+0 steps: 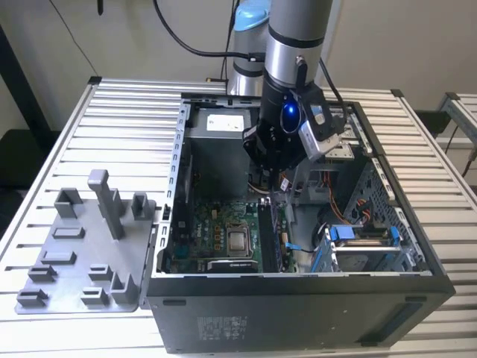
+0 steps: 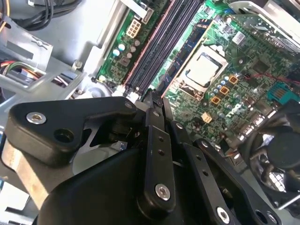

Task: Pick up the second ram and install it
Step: 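Insert the second ram into the second slot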

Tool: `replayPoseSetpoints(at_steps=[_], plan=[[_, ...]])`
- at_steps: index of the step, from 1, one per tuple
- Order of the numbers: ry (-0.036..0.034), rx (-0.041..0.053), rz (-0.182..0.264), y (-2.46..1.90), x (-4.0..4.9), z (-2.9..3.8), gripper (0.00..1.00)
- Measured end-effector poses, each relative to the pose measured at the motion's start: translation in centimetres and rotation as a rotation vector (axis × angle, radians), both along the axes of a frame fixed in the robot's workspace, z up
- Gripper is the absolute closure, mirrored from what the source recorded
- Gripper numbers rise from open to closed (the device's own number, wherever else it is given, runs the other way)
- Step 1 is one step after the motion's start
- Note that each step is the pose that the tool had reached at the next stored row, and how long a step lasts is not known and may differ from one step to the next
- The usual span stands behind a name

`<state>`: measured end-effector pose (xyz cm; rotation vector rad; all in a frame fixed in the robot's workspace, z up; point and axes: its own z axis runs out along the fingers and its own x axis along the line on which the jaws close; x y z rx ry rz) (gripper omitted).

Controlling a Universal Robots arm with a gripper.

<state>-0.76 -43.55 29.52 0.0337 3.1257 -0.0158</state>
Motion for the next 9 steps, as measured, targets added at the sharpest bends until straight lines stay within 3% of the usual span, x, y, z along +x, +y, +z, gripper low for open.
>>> replayPoseSetpoints(at_steps=[3, 9], plan=[[0.0001, -0.0008, 0.000, -0.10, 0.00, -0.39, 0.86], [0.0041, -0.0015, -0.003, -0.78, 0.01, -1.06, 0.86]])
